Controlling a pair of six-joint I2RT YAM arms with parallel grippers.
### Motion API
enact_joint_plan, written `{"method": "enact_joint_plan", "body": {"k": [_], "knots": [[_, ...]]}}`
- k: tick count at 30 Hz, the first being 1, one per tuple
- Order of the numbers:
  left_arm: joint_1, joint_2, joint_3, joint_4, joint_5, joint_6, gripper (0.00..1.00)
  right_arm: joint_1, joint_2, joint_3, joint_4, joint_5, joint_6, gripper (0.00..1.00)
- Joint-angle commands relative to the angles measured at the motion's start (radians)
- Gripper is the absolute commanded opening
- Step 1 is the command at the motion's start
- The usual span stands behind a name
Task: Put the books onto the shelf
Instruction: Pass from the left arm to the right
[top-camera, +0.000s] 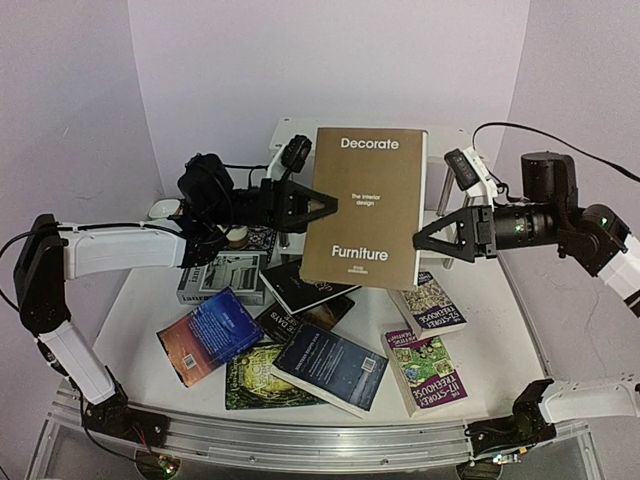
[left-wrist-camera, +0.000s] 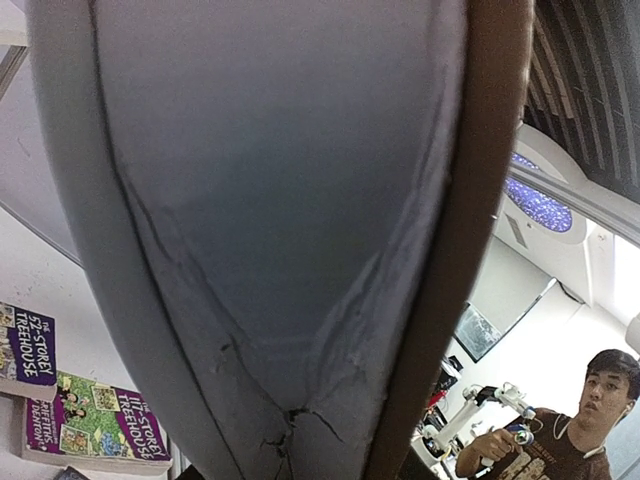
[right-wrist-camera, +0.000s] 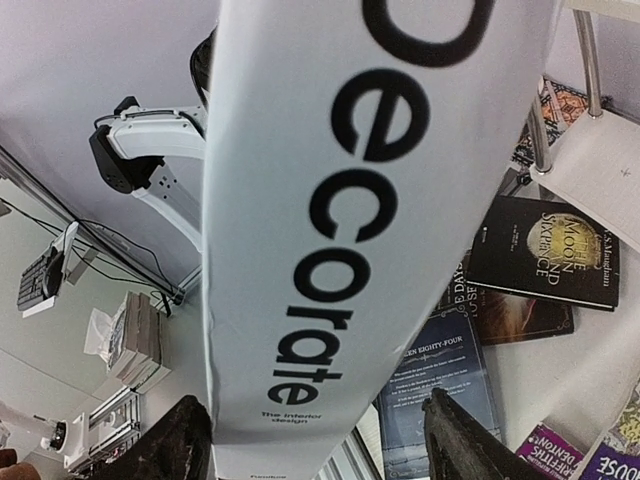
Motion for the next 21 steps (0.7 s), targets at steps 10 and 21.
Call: {"method": "enact_joint_plan", "body": {"k": [10, 21], "knots": [[0.003, -0.005, 0.055, 0.065, -0.009, 0.004, 0.31, 0.028, 0.037, 0.060, 0.091, 0.004, 0.023, 0.57], [0.050, -0.081, -0.039, 0.015, -0.043, 0.086, 0.71, 0.030, -0.033, -0.006, 0.029, 0.287, -0.027, 0.24]]}}
